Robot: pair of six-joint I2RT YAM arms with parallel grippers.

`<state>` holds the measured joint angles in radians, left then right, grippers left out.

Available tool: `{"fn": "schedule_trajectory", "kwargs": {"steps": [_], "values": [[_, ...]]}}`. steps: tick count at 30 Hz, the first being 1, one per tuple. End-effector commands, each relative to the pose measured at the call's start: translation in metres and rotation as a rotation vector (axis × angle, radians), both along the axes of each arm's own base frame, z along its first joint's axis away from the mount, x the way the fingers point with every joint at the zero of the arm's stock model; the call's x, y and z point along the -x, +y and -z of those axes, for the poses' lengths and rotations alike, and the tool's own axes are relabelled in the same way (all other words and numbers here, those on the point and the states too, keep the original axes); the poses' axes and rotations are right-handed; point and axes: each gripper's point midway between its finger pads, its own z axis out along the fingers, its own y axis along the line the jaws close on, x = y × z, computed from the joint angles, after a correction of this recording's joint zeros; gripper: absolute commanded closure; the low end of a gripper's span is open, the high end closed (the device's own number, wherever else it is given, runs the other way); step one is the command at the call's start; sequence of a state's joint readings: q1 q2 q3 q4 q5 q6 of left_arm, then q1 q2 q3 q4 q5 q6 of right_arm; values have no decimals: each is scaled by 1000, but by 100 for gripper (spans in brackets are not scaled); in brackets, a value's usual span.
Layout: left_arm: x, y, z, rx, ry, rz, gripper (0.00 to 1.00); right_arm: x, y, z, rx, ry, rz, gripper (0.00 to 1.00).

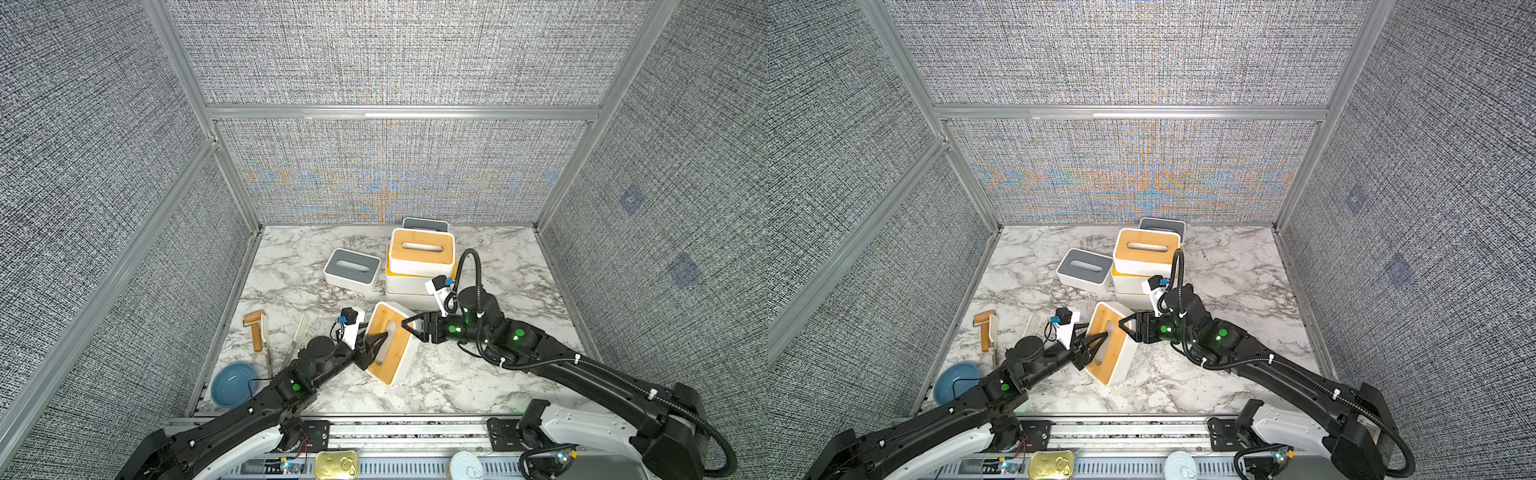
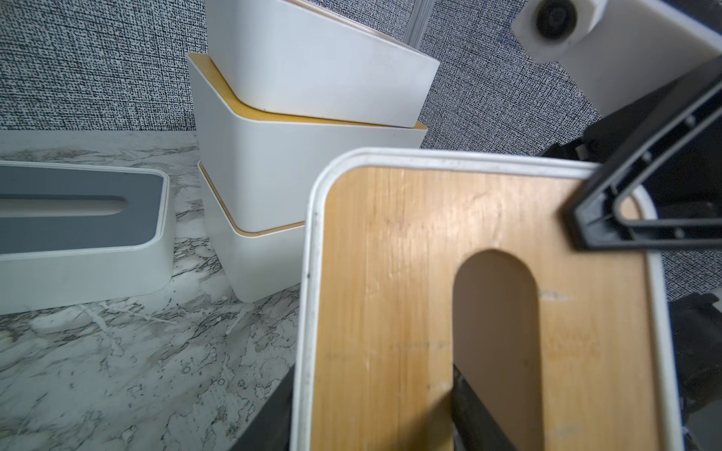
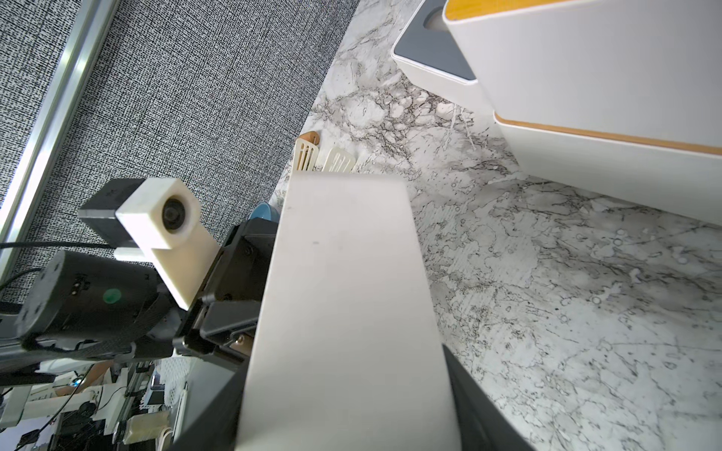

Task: Stack the tissue boxes
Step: Pick up the tissue box from the center of the board.

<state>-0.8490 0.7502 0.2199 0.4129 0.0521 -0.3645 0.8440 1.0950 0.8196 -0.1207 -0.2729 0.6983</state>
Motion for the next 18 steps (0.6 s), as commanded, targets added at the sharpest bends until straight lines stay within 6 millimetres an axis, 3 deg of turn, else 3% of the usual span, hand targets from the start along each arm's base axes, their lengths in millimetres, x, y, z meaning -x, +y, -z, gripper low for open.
{"fn": "schedule_trajectory", "kwargs": {"steps": [1, 6, 10, 13, 18], "values": [[-8, 6, -2, 8, 37, -65, 47, -4, -5, -4, 15, -49, 16, 84], [-6, 13, -4, -18, 50, -83, 35, -7, -6, -8, 11, -64, 33, 89], [0, 18, -17, 19, 51, -79, 24, -9, -5, -9, 3, -72, 43, 93], [8, 23, -25, 47, 42, -69, 18, -7, -4, -22, -31, -87, 38, 96], [19, 37, -33, 98, 31, -77, 11, -13, -14, -68, -88, -141, 111, 98]]}}
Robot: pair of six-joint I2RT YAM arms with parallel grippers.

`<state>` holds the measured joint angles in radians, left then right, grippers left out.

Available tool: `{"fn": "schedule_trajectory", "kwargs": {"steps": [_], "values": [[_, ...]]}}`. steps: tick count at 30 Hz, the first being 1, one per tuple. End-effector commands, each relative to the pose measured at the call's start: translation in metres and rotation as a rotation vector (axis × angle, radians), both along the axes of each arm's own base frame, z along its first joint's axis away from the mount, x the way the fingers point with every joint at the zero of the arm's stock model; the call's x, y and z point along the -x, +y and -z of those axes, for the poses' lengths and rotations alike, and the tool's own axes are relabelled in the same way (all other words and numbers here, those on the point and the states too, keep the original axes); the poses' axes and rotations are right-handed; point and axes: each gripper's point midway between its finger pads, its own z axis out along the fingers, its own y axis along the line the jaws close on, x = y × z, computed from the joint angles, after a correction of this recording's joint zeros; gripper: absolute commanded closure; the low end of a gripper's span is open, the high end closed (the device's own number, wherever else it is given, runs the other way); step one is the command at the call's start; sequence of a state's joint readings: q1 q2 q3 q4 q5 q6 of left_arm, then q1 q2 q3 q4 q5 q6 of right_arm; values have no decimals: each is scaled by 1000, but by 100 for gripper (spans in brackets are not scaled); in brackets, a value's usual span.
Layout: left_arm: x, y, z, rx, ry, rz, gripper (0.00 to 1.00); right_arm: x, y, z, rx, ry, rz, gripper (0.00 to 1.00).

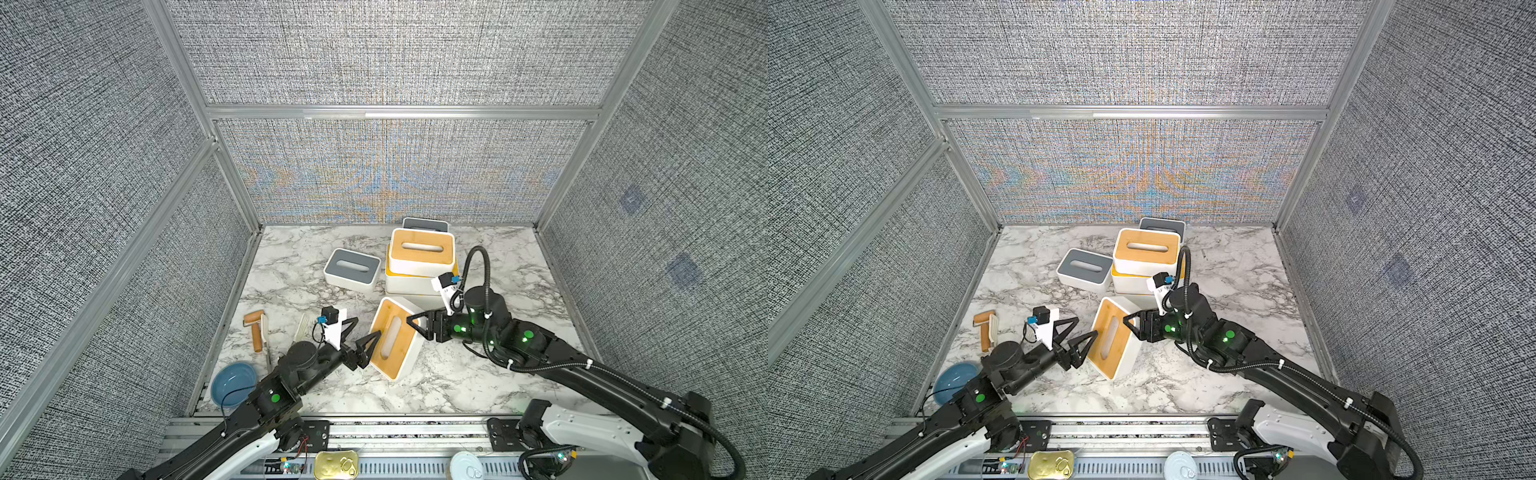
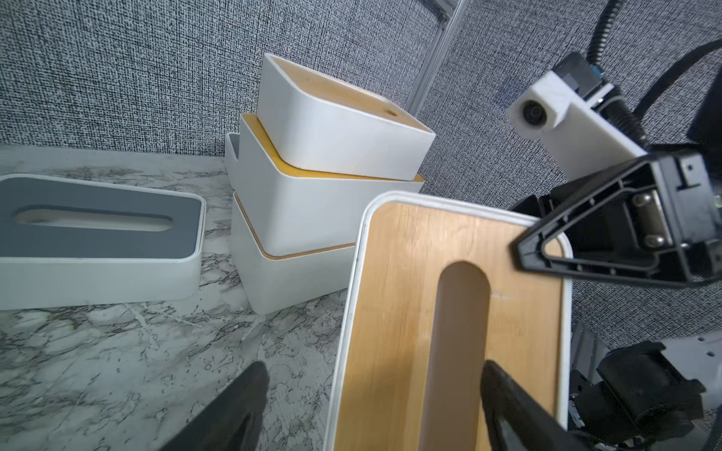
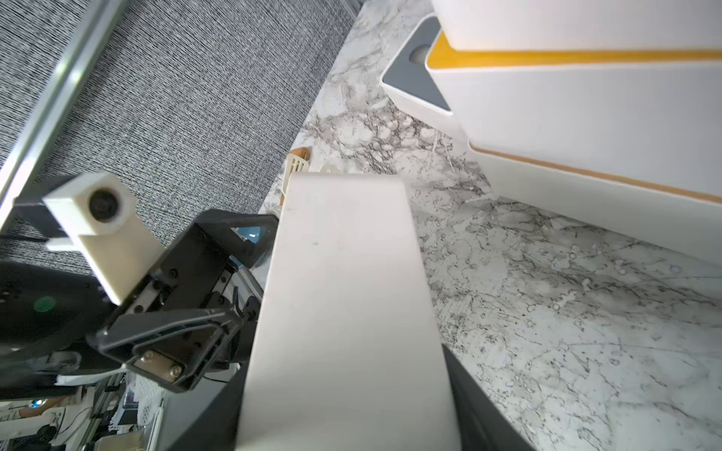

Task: Stack the tissue boxes
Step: Pick up the tissue box from the center of the board, then place the tissue box at the tissue box.

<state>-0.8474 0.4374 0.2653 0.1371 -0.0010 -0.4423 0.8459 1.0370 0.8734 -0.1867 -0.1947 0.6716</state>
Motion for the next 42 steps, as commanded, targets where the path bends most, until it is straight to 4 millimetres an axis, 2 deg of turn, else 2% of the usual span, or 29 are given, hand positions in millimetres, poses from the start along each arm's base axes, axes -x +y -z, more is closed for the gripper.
{"fn": "schedule_trajectory", "kwargs": {"steps": [1, 3, 5, 9, 12, 16, 20, 25, 27, 30, 33, 36, 42], "values": [[6, 9, 7, 3, 39, -14, 10, -11, -3, -61, -125, -90, 67, 98], [8, 16, 5, 21, 24, -31, 10, -16, -3, -91, -161, -116, 87, 99], [8, 21, 3, 41, -1, -52, 10, -25, -1, -113, -185, -114, 108, 99], [13, 21, -6, 83, -15, -30, 10, -58, -14, -147, -274, -116, 239, 100], [17, 16, -13, 104, -42, 8, 10, -80, -31, -167, -363, -116, 330, 100], [10, 14, -23, 131, -44, -14, 10, -99, -46, -189, -457, -120, 395, 100], [6, 7, -46, 128, 30, -12, 10, -119, -71, -202, -527, -137, 481, 100], [-4, 7, -94, 56, 54, -56, 7, -143, -94, -196, -590, -103, 570, 100], [-10, 12, -118, 12, 25, -94, 1, -154, -100, -189, -597, -91, 599, 100], [-15, 16, -150, -63, -77, -120, 1, -167, -106, -178, -626, -70, 617, 100], [-23, 24, -164, -150, -172, -173, 1, -177, -108, -164, -652, -45, 634, 100], [-27, 32, -162, -195, -220, -220, 1, -184, -110, -151, -681, -26, 655, 100], [-32, 39, -129, -174, -218, -249, 1, -190, -108, -121, -698, 10, 683, 100]]}}
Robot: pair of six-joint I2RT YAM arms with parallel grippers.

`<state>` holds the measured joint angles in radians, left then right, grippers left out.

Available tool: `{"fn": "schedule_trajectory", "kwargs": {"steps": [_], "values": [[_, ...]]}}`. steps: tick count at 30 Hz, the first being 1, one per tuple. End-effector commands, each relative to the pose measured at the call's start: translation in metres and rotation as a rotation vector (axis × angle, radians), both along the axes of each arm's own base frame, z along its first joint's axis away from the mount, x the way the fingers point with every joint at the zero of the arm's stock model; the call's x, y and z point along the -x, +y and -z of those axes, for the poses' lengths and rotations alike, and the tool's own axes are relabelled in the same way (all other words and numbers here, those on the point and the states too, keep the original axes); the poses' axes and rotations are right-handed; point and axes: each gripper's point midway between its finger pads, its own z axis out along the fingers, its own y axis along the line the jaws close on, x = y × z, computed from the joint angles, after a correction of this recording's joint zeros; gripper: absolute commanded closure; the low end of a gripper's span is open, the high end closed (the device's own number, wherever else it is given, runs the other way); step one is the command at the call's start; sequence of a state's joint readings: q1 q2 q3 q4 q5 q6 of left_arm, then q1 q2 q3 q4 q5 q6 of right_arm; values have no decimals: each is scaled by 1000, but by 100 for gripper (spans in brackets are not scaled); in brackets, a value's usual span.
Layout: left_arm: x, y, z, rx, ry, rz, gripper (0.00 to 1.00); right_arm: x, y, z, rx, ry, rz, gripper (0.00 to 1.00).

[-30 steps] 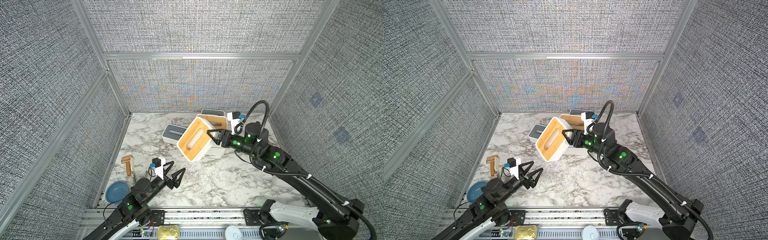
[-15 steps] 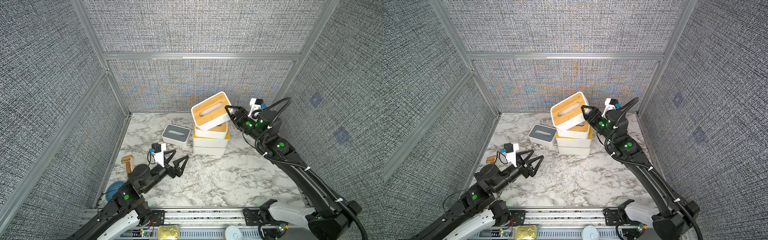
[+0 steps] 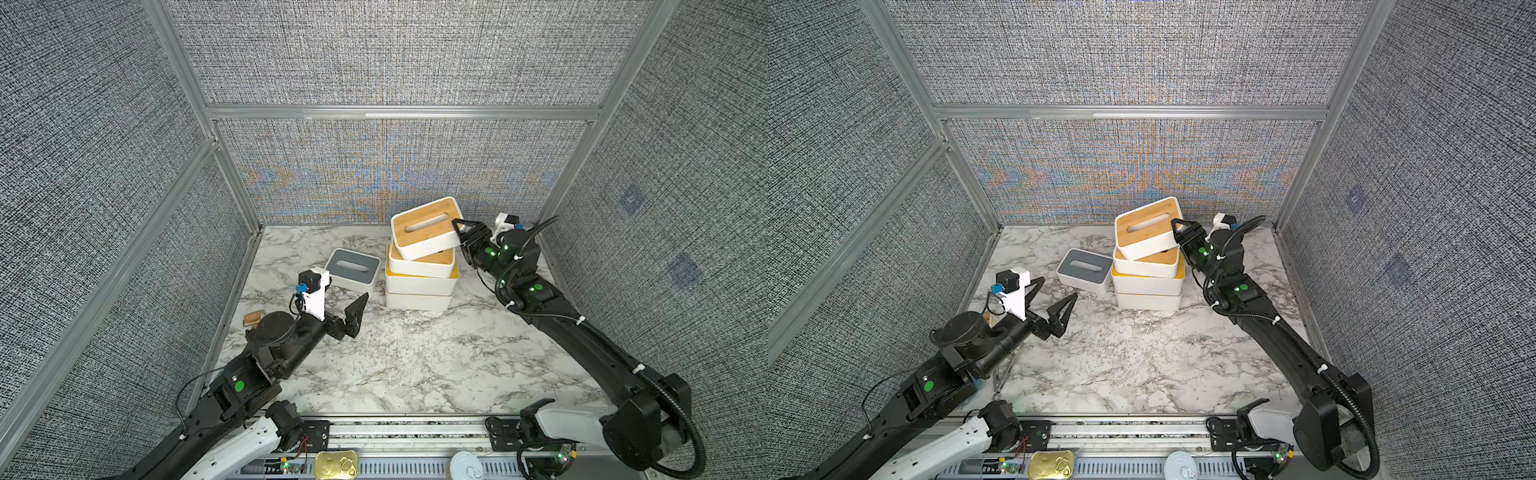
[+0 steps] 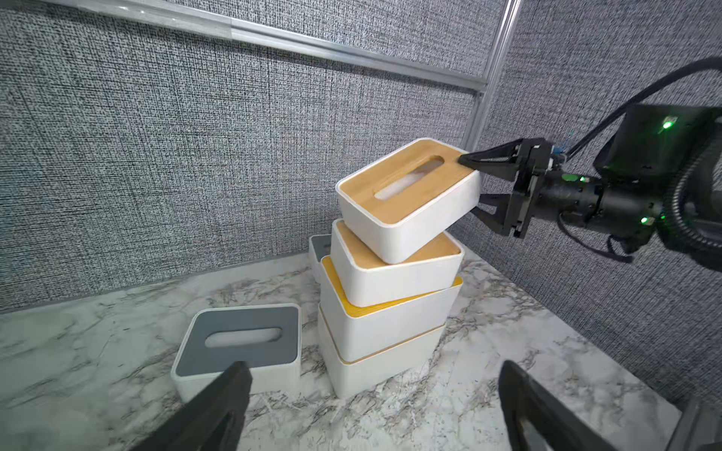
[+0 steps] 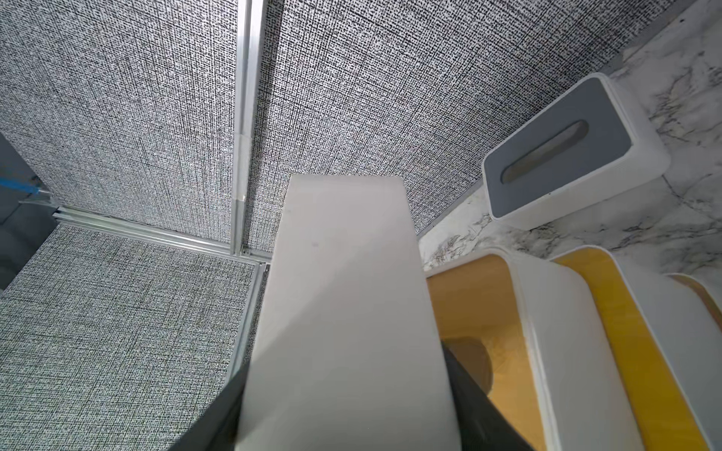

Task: Stack the tissue boxes
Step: Place the tissue box at the tissue box.

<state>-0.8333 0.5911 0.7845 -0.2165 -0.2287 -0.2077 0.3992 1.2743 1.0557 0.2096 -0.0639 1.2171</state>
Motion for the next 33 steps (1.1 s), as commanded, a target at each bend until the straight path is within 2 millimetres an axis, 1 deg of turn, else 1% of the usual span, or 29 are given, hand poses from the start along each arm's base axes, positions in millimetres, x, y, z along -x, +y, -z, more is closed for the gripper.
{"fn": "schedule_trajectory", "kwargs": {"steps": [1, 4, 6, 10, 12, 14, 15, 18, 20, 25, 33], "values": [[-6, 7, 3, 3, -41, -38, 1, -2, -1, -26, -112, -98, 15, 100], [-14, 6, 12, -32, -48, -58, 1, 1, 0, -16, -122, -90, 26, 100], [-19, 4, 19, -42, -19, -58, 1, 1, 2, -11, -120, -79, 32, 100], [-25, -2, 25, 0, 35, -23, 1, 6, 6, -5, -131, -71, 36, 100], [-27, -3, 25, 26, 37, 0, 1, 10, 6, -4, -140, -71, 47, 100], [-30, -1, 27, 30, 40, -6, 1, 13, 6, -7, -143, -75, 58, 100], [-31, 0, 28, 29, 46, -12, 1, 15, 5, 7, -132, -50, 69, 100], [-31, -2, 29, 26, 50, -4, 1, 21, -2, 12, -138, -46, 103, 100], [-31, -2, 30, 27, 53, -2, 1, 21, -3, 10, -132, -49, 111, 99], [-31, -2, 29, 28, 47, -1, 1, 17, 0, 6, -141, -50, 106, 99], [-30, -3, 29, 32, 44, 8, 1, 9, 1, 11, -145, -36, 132, 98]]}}
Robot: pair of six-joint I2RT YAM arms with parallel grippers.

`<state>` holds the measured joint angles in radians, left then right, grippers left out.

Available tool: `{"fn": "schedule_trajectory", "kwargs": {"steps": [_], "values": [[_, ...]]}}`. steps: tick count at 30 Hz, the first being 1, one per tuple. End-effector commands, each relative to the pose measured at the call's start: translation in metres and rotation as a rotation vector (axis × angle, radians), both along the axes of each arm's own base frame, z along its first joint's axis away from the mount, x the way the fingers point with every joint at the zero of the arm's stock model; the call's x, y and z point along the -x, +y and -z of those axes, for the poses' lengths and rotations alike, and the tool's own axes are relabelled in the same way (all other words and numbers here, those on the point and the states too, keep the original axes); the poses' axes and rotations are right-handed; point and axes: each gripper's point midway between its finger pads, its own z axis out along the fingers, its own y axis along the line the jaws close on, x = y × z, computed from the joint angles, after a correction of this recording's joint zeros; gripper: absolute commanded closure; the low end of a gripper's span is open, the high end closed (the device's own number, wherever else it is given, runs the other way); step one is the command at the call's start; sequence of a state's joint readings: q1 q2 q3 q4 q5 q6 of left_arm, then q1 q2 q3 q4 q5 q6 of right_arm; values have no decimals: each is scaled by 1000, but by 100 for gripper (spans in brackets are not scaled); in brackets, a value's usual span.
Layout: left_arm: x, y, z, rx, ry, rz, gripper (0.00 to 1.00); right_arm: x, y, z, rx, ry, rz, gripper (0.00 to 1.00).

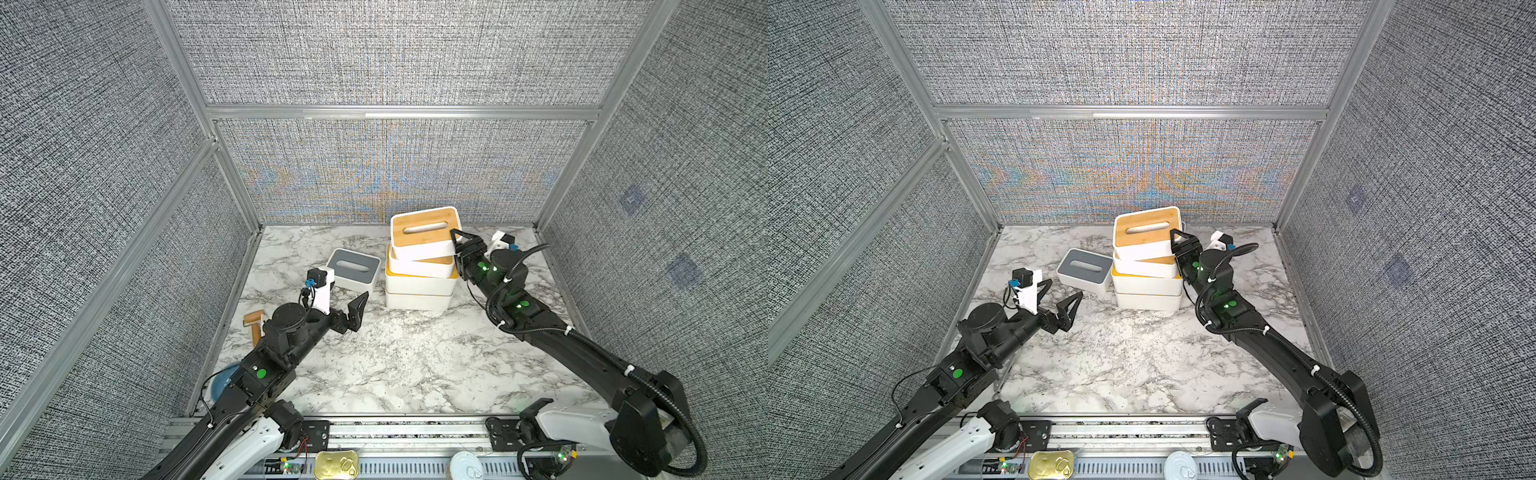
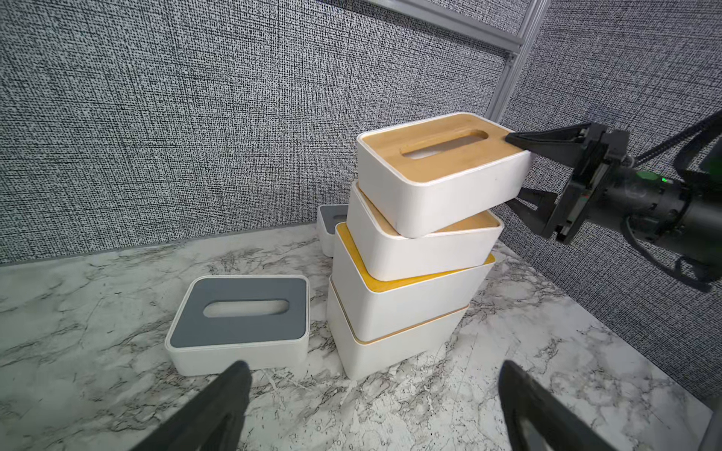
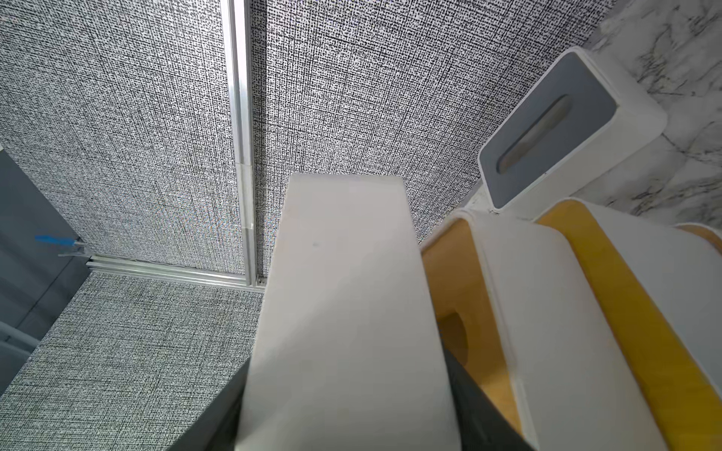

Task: Stack the tissue boxes
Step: Place the tissue box at the tissue box.

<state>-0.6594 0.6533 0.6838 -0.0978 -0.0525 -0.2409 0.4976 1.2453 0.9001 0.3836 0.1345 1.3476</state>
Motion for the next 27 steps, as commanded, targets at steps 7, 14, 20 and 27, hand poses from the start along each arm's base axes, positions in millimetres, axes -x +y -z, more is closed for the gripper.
{"fn": "schedule_trajectory", "kwargs": {"steps": [7, 14, 20, 27], "values": [[1, -3, -8, 21, -24, 15, 1, -3, 3, -11, -22, -47, 12, 94], [1, -4, -7, 19, -21, 19, 1, -2, 7, -4, -16, -42, -1, 76], [1, -4, -7, 18, -22, 20, 1, -1, 8, 0, -3, -32, -8, 59], [1, -4, -6, 17, -21, 21, 1, 3, 6, 1, 31, -20, -3, 45]]}}
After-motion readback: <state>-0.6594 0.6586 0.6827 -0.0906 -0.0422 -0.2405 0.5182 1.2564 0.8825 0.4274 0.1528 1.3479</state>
